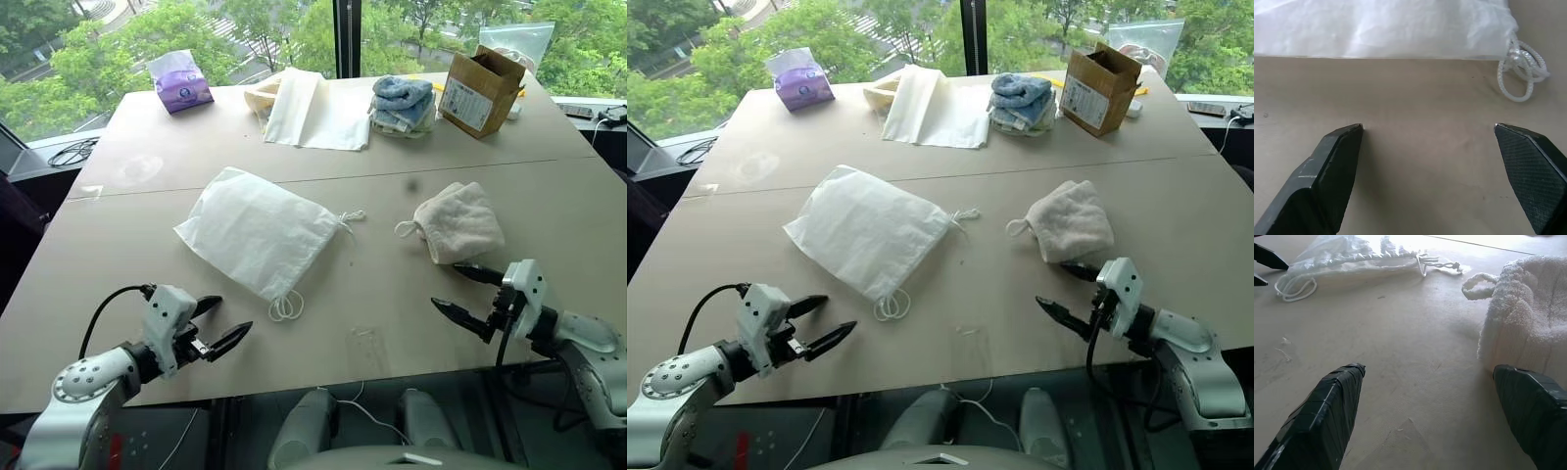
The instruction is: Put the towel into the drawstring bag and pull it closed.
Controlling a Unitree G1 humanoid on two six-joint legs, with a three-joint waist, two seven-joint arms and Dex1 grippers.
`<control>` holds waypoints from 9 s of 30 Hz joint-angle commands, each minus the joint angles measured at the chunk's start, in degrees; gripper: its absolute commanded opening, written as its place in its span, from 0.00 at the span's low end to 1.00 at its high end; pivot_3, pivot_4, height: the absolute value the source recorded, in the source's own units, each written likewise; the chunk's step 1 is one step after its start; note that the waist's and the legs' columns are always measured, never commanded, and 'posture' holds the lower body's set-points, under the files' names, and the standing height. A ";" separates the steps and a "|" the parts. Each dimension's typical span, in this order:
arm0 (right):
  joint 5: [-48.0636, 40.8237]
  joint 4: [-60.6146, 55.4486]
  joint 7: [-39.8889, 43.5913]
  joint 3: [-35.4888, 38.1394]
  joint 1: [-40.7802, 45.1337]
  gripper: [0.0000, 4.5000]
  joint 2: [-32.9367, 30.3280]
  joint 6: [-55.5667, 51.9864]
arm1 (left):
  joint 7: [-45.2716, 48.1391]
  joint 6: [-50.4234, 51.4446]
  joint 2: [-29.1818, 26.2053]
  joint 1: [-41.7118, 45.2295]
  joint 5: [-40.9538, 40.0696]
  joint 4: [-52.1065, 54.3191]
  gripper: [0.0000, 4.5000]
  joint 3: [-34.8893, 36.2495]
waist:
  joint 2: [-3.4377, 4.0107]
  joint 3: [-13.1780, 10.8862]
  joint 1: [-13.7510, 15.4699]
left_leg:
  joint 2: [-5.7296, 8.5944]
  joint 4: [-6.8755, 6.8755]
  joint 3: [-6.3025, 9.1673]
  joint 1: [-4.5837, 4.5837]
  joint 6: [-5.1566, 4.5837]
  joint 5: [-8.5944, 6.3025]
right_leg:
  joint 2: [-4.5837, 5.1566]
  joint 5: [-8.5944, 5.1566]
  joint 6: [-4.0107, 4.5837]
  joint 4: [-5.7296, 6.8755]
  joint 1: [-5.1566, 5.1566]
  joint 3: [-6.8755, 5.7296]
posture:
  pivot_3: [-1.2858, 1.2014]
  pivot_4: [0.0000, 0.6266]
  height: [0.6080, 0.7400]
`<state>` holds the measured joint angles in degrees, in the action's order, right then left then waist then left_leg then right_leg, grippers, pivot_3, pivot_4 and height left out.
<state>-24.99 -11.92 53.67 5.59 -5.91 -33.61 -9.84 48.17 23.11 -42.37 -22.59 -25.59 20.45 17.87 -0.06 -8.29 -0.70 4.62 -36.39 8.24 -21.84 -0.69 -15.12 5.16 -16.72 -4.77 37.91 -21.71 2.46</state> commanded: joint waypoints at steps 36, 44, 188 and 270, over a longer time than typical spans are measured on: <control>-2.77 -4.68 2.24 1.53 -4.34 1.00 -2.26 -0.14 | -38.57 -15.78 16.69 15.42 49.10 5.14 0.99 -30.04 | -0.41 -0.25 1.40 | 0.06 -0.14 -0.01 -0.06 0.21 0.12 | -0.05 0.01 -0.02 0.05 0.01 -0.03 | 0.52 0.24 1.00; -2.41 -4.06 1.70 1.05 -3.62 1.00 -1.53 0.15 | -38.64 -15.89 17.54 16.30 50.92 2.44 0.99 -28.92 | -0.41 -0.25 1.44 | 0.07 -0.16 -0.01 -0.06 0.19 0.12 | -0.05 0.01 -0.03 0.07 0.03 -0.04 | 0.52 0.24 1.00; -0.67 3.24 -18.56 -3.26 29.23 0.03 7.69 -44.59 | -19.80 13.25 16.88 48.05 11.22 -2.46 0.00 -12.43 | -0.79 -0.17 -0.52 | 0.06 -0.75 0.04 -0.11 0.23 0.13 | -0.16 0.02 -0.03 0.67 -0.05 -0.06 | 0.52 0.24 1.00; 3.62 5.88 -29.84 -12.57 36.44 0.99 34.25 -26.01 | -10.40 1.86 14.66 49.46 4.45 -10.54 0.00 -16.25 | -0.69 -0.34 -3.19 | 0.10 -0.91 0.03 -1.05 0.35 0.21 | -0.13 0.03 -0.01 1.13 -1.26 0.03 | 0.52 0.24 1.00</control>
<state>-19.25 -1.53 21.93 -6.81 30.53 0.99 -34.72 38.42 26.95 -27.75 25.66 -21.67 9.65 0.47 -0.75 -8.63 -3.89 4.72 -37.30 8.27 -22.89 -0.34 -14.91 5.03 -16.69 -4.78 39.04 -22.97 2.49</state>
